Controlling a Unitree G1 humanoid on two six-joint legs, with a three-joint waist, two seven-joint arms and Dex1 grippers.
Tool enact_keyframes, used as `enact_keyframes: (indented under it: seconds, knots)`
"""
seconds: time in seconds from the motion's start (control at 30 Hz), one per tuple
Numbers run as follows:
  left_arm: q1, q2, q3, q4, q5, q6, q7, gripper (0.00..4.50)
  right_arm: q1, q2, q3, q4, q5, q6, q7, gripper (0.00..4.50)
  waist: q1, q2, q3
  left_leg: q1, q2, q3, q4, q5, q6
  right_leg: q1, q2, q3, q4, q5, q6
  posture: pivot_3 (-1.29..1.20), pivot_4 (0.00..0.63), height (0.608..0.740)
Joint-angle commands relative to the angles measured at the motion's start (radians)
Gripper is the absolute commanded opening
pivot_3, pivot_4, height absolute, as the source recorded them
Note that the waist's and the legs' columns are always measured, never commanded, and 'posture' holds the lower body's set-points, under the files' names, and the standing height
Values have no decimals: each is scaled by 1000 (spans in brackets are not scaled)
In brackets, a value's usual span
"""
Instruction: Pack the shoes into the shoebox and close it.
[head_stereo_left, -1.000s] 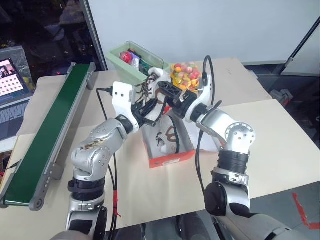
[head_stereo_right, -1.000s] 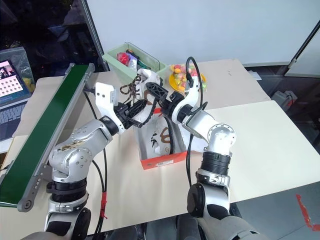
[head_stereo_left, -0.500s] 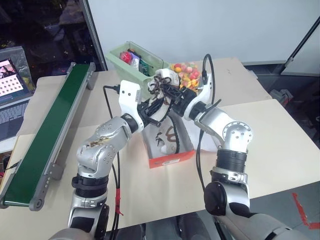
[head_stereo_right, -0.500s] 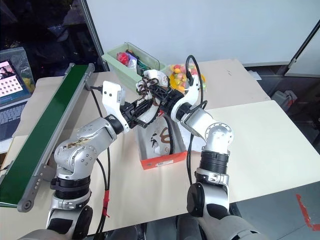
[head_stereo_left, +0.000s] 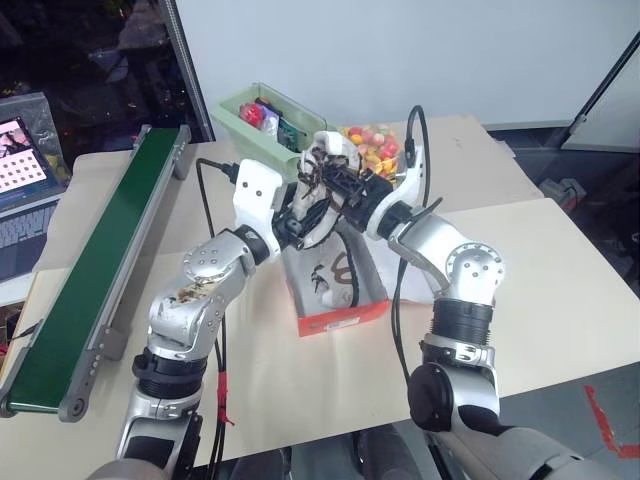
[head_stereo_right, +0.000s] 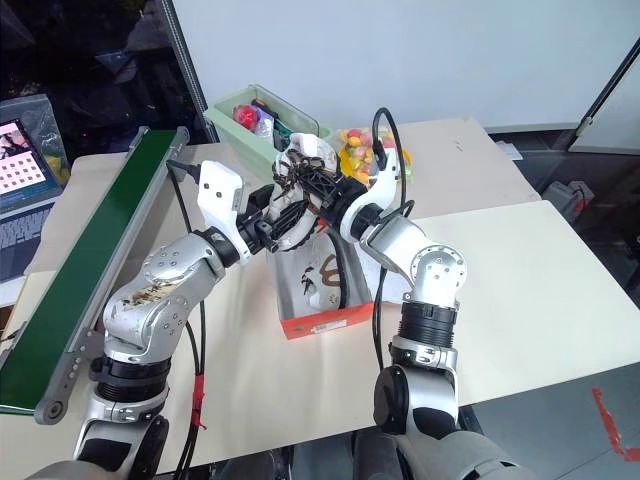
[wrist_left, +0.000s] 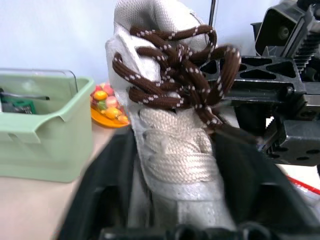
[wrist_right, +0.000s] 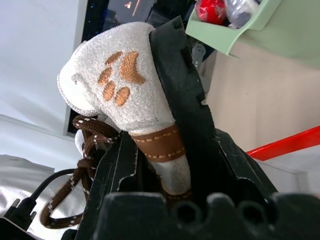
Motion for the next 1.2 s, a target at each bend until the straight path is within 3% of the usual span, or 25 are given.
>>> enact_keyframes:
  seconds: [0.03,0.23,0.43,0.6,0.83,1.2]
  knots:
    - [14,13,39,-55,-17,-28,-22,2519,-90,1,-56,-5,25,-146,-17,1641,1,0,0,0,0,0,0,0,0,0,0,0,0,0,0,0,150,740]
    - [84,84,157,-112,-68,0,-54,2519,-132,-142,-12,73,-125,-222,15,1641,-7,1,0,0,0,1,0,0,0,0,0,0,0,0,0,0,150,740]
    - [288,407,255,-72,-126,-86,-430,2519,-224,-332,198,157,-184,131,145,1641,-28,4,1,1,3,7,-2,-1,2,-1,2,3,0,0,-1,0,150,740]
    - [353,536,240,-5,-100,-214,-635,2519,-343,-372,265,323,-226,320,245,1641,-22,5,2,2,4,8,-1,-1,2,0,3,3,-3,0,-1,0,150,740]
    - [332,523,165,27,-64,-289,-672,2519,-410,-319,370,476,-347,393,375,1641,-11,5,1,0,3,8,-1,-2,4,0,2,2,-2,1,-1,0,150,740]
    - [321,498,155,12,-45,-286,-635,2519,-422,-234,466,668,-571,261,536,1641,-19,5,1,0,3,8,0,-2,4,-1,2,2,-1,1,0,0,150,740]
